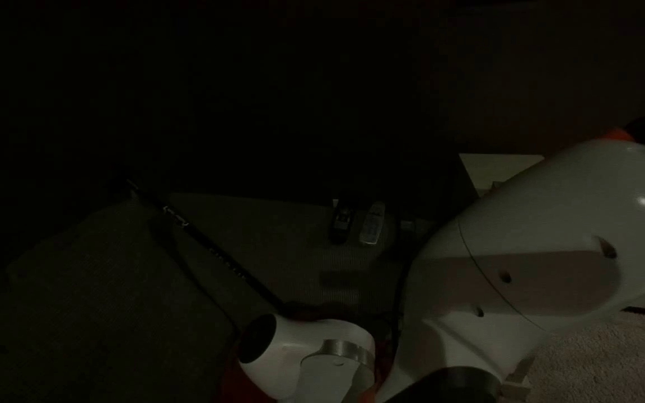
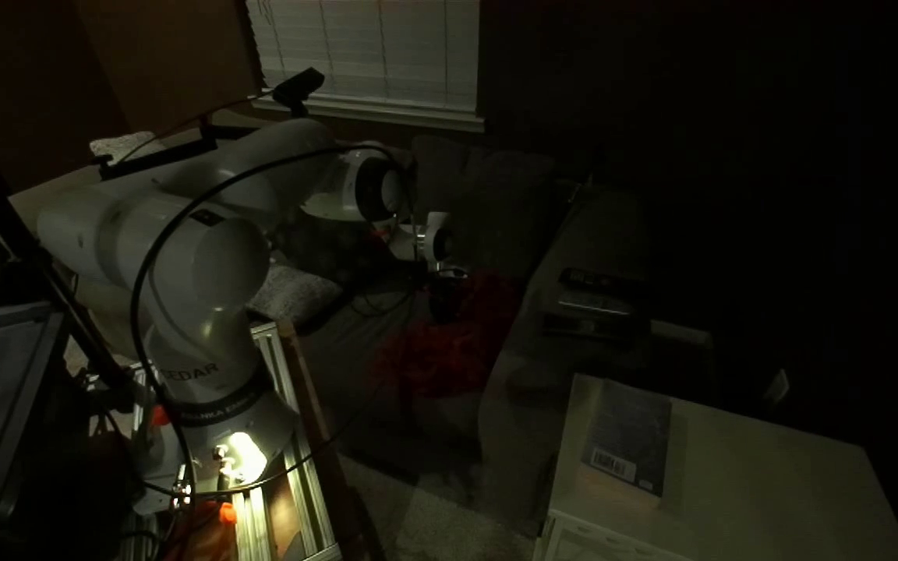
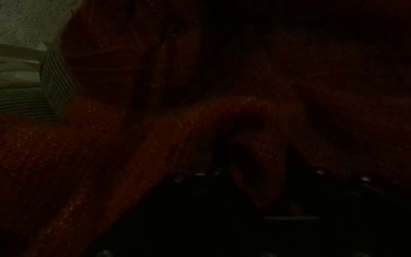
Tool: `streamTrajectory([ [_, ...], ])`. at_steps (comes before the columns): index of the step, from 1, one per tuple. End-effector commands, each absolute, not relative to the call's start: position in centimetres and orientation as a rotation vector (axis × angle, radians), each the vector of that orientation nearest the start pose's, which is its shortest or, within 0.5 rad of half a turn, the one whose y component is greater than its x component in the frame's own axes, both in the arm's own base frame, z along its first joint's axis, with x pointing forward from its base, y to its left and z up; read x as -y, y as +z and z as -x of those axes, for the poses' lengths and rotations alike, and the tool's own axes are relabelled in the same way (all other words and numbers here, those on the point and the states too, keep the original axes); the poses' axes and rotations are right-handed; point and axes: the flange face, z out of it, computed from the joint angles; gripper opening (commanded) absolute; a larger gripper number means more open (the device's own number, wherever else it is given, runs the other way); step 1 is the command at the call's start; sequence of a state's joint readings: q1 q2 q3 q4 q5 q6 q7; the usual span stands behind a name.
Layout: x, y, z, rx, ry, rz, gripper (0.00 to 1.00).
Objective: Move the orange cloth backwards.
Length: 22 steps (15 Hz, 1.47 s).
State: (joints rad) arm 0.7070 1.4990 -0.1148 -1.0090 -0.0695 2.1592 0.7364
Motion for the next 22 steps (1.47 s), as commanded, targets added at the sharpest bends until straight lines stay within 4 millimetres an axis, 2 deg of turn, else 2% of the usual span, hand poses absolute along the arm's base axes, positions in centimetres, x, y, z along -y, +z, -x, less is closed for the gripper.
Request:
streamTrajectory([
  [1, -38.3, -10.7, -55.5, -0.14, 0.268, 3.417, 0.11],
  [2, -38.5, -10.4, -56.0, -0.181, 0.259, 3.368, 0.04],
  [3, -38.6, -10.0, -56.6, -0.214, 0.241, 3.327, 0.01],
  [6, -38.8, -7.7, -57.6, -0.334, 0.192, 3.186, 0.0],
  [11, -39.6, -2.8, -57.9, -0.513, -0.088, 2.964, 0.01],
  [12, -39.9, -2.3, -57.3, -0.499, -0.133, 2.948, 0.01],
  [13, -39.6, -4.3, -59.0, -0.452, -0.096, 2.995, 0.05],
  [15, -40.0, -3.5, -58.3, -0.461, -0.132, 2.97, 0.05],
  [16, -40.0, -3.4, -58.0, -0.463, -0.132, 2.968, 0.01],
  [17, -39.7, -2.6, -58.5, -0.501, -0.166, 2.926, 0.01],
  [22, -34.9, 3.5, -60.4, -0.664, -0.478, 2.694, 0.01],
])
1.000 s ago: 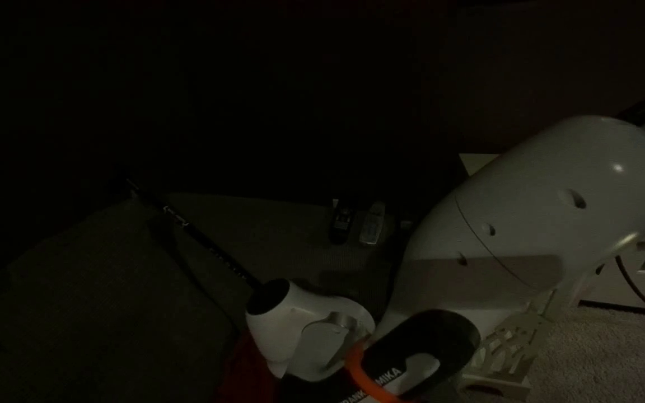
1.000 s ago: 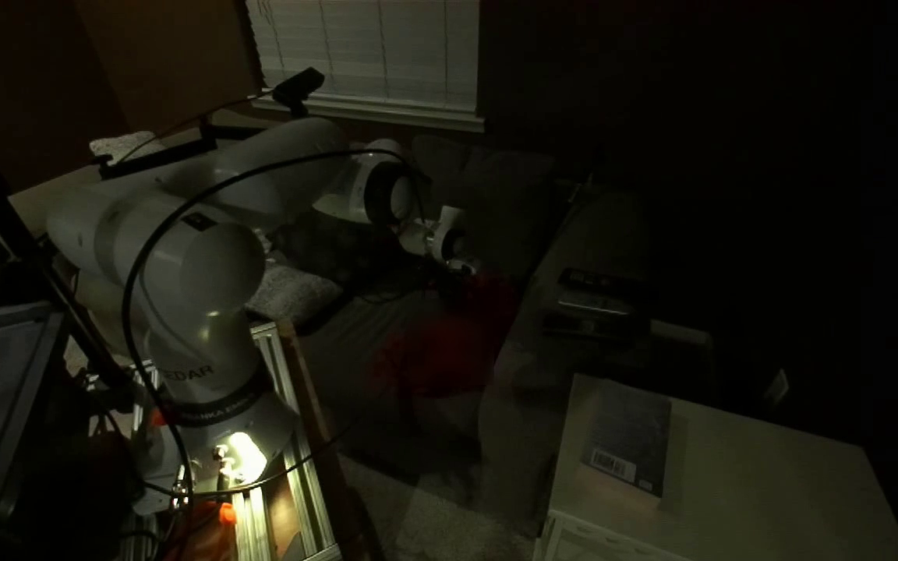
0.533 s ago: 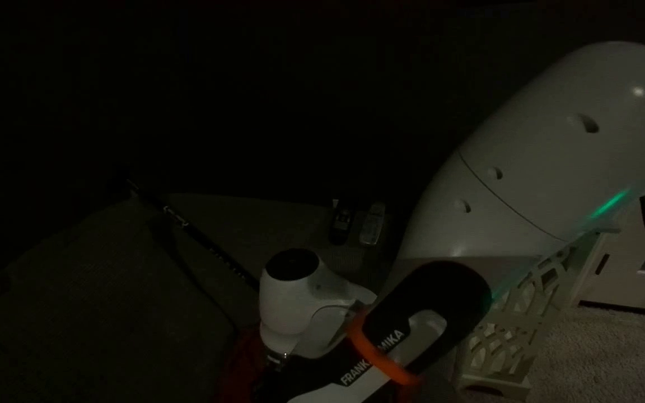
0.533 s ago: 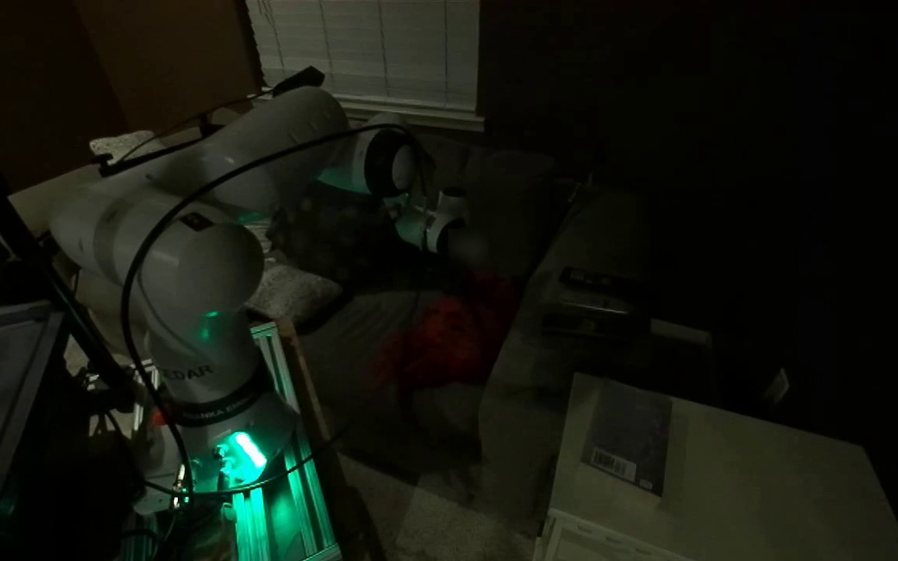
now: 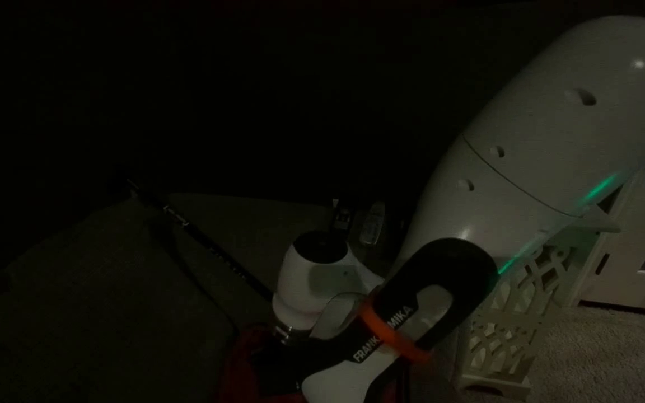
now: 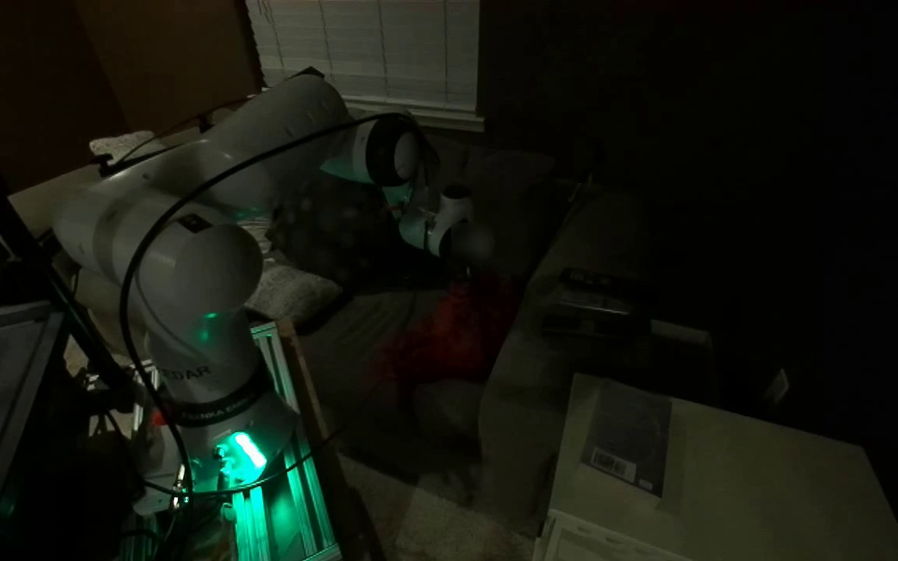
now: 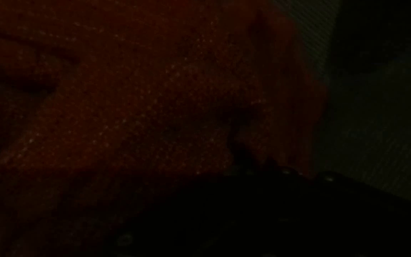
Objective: Move the orange cloth backwards.
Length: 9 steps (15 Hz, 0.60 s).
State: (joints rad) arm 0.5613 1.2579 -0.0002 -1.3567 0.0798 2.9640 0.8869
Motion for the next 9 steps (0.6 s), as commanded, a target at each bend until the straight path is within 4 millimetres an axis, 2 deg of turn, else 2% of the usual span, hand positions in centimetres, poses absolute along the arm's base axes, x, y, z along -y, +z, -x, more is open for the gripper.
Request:
streamTrajectory([
  [1, -34.2, 5.3, -60.6, -0.677, -0.549, 2.641, 0.01],
  [6, -33.1, 15.2, -60.3, -0.646, -0.927, 2.375, 0.01],
  [9, -33.9, 21.2, -58.4, -0.578, -1.085, 2.266, 0.01],
])
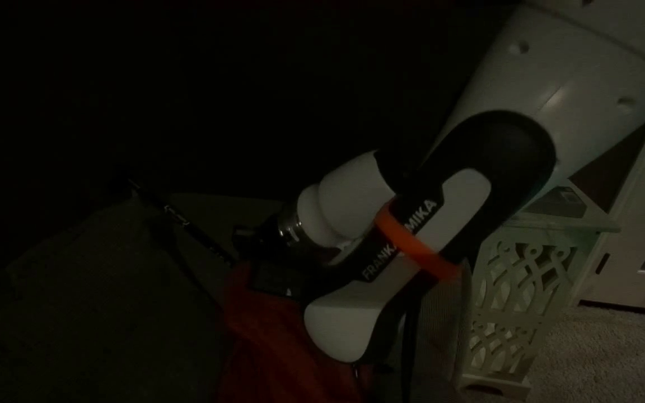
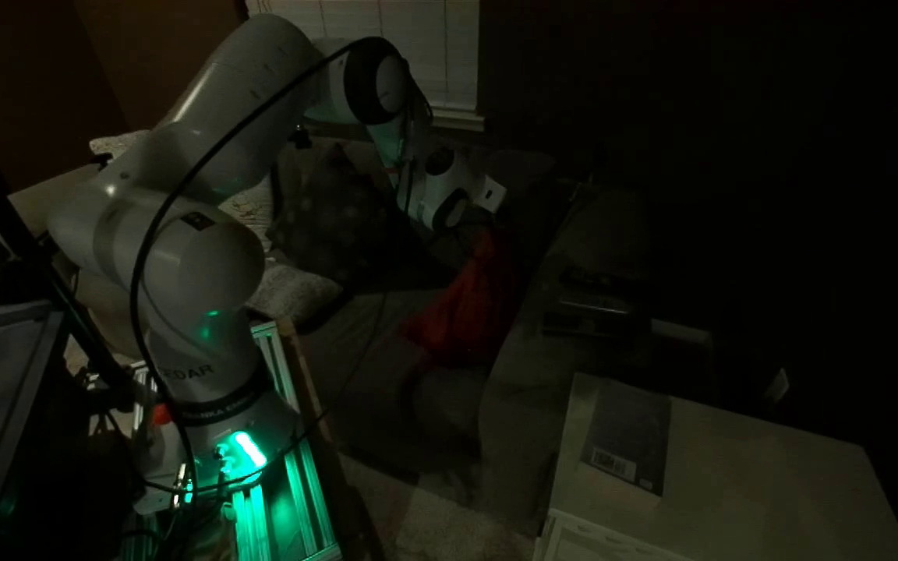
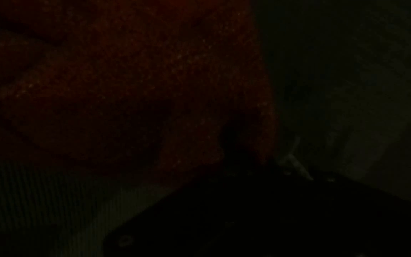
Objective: Move the orange cloth backwards.
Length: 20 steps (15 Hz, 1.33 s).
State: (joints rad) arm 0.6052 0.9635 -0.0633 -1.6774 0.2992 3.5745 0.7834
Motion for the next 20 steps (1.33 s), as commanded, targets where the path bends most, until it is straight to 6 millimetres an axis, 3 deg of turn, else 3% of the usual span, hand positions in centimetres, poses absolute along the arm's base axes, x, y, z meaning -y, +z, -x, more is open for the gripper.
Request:
streamTrajectory([
  [1, -34.3, 22.6, -57.5, -0.559, -1.11, 2.25, 0.01],
  [2, -34.6, 22.4, -57.2, -0.537, -1.094, 2.284, 0.01],
  [3, -34.6, 20.4, -59.2, -0.568, -1.072, 2.268, 0.05],
  [5, -35.0, 21.3, -58.0, -0.541, -1.067, 2.285, 0.05],
  [7, -35.2, 20.7, -57.5, -0.543, -1.051, 2.294, 0.01],
  [9, -34.9, 22.6, -57.9, -0.546, -1.115, 2.248, 0.01],
  [14, -34.6, 32.0, -57.8, -0.401, -1.312, 2.136, 0.01],
  [20, -37.0, 44.2, -54.6, -0.29, -1.47, 1.861, 0.01],
])
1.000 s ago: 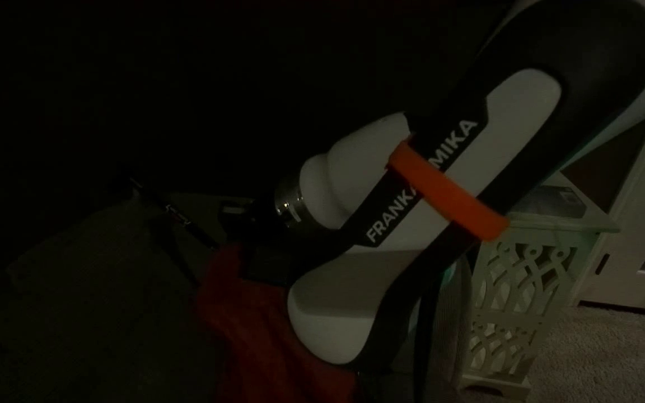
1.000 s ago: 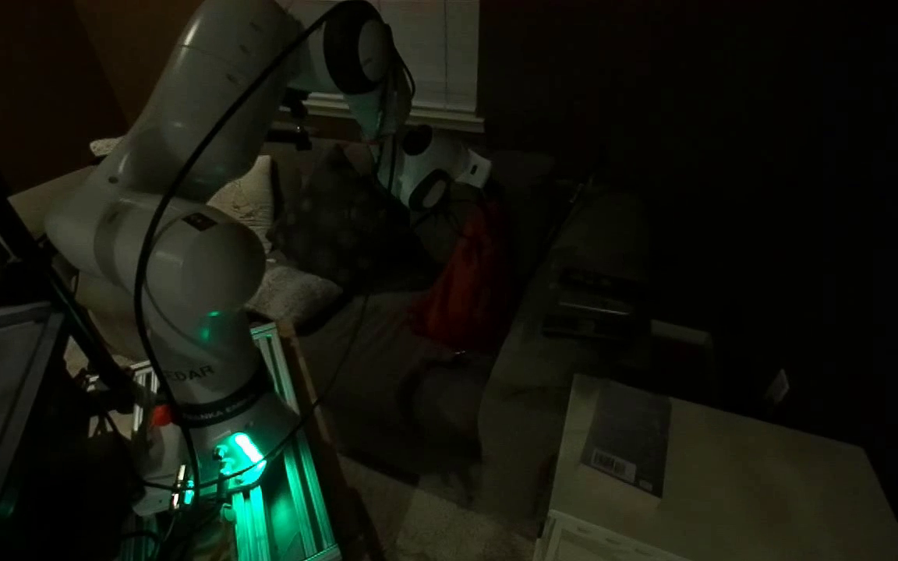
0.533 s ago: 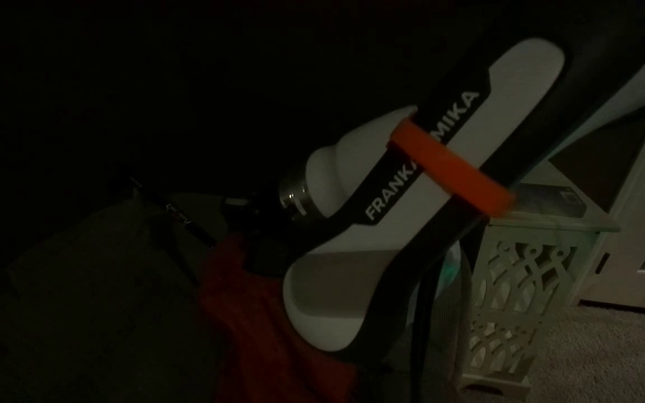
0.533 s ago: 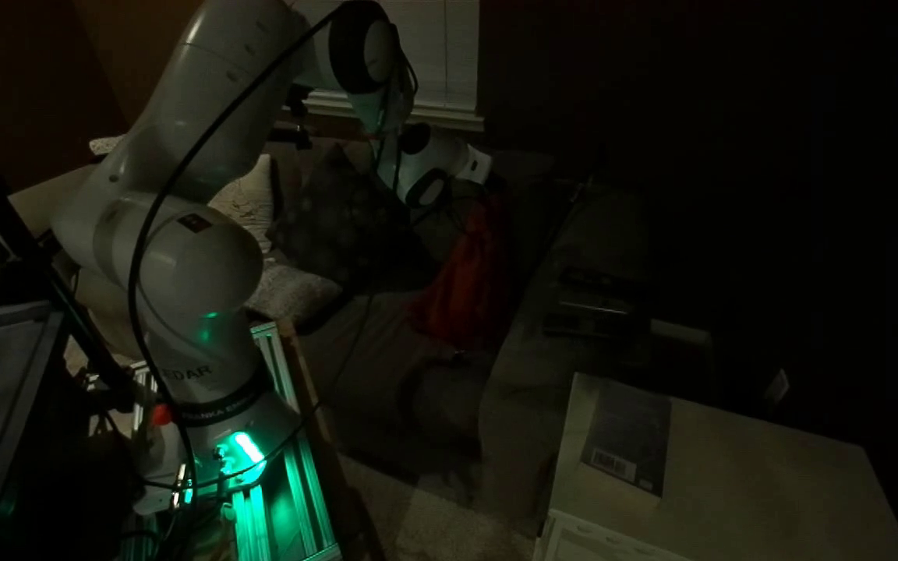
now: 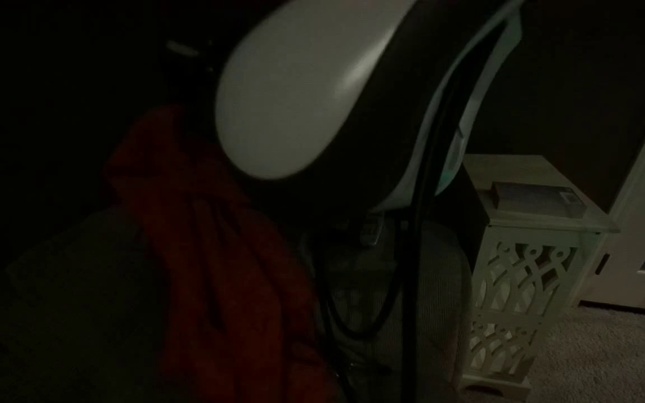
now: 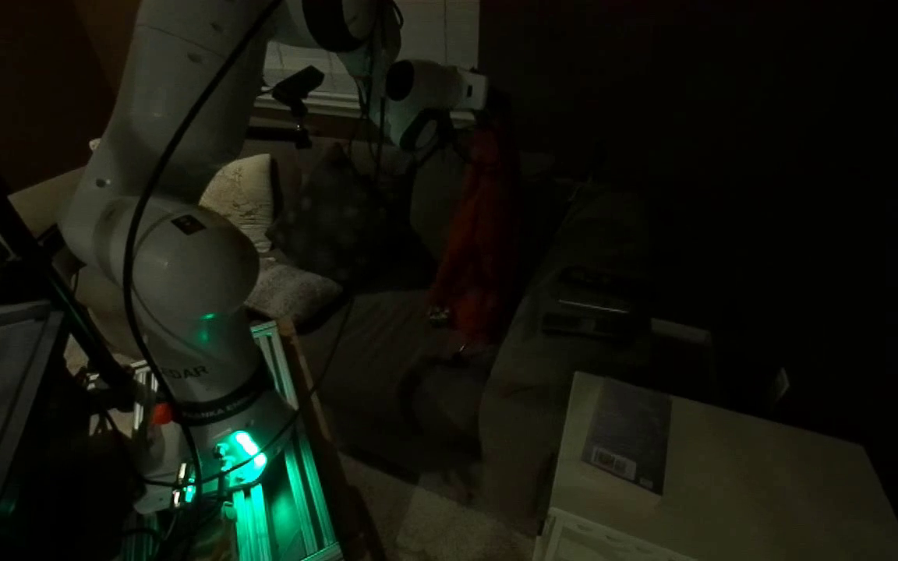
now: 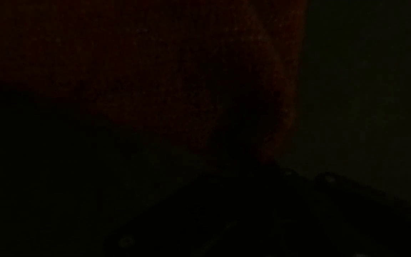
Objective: Move the orange cloth backwards.
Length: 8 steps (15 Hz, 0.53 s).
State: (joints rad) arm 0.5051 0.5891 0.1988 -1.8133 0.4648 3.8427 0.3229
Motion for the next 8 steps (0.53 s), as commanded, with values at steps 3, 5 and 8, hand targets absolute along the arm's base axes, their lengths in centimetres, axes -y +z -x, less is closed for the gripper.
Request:
streamTrajectory([
  [3, -37.7, 49.3, -52.5, -0.253, -1.539, 1.732, 0.01],
  [5, -37.9, 52.2, -51.1, -0.236, -1.58, 1.649, 0.01],
  [8, -38.0, 55.4, -49.5, -0.209, -1.627, 1.554, 0.01],
])
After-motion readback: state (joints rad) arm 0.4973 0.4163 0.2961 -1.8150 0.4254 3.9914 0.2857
